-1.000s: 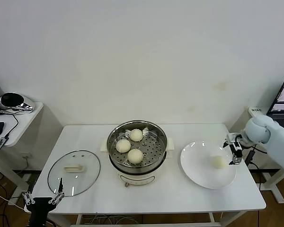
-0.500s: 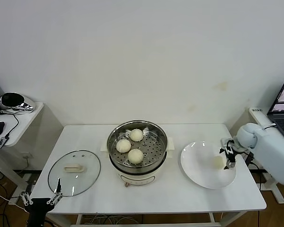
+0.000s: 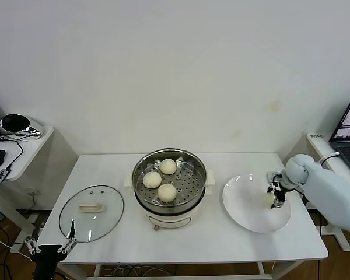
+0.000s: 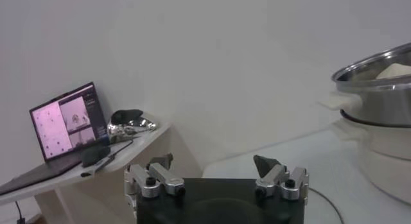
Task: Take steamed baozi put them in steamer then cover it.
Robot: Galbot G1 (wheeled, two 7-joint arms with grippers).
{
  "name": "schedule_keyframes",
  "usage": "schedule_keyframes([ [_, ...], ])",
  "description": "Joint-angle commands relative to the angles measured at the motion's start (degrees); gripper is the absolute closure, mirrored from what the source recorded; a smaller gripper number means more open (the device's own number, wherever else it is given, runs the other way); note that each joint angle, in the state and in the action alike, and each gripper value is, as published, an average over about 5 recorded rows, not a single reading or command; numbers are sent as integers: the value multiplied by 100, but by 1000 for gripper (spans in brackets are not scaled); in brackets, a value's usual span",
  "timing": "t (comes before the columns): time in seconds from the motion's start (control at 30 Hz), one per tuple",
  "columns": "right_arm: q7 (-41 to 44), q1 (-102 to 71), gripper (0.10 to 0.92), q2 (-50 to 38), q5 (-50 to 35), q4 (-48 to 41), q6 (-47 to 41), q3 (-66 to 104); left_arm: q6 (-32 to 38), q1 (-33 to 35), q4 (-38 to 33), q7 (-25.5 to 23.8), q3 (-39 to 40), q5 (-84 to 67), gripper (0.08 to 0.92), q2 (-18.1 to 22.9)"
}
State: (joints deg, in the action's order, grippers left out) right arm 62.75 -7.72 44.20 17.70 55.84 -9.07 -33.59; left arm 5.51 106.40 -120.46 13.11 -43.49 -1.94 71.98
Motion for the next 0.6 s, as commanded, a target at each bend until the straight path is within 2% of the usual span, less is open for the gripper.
schedule_keyframes([
  [0.03, 21, 173, 402, 6, -79, 89, -97, -115, 3, -5, 6, 2, 0, 1, 177, -3],
  [0.17, 68, 804, 412, -317, -632, 734, -391, -716, 0, -16, 16, 0, -2, 1, 177, -18],
  [0.37, 55, 2645, 406, -737, -1938, 2003, -920, -2180, -35, -27, -11, -14, -33, -24, 177, -77],
  [0.6, -307, 4832, 400, -197, -3526, 2946, -1497, -3811, -181, -171, 117, 44, 63, -291, 177, -108],
])
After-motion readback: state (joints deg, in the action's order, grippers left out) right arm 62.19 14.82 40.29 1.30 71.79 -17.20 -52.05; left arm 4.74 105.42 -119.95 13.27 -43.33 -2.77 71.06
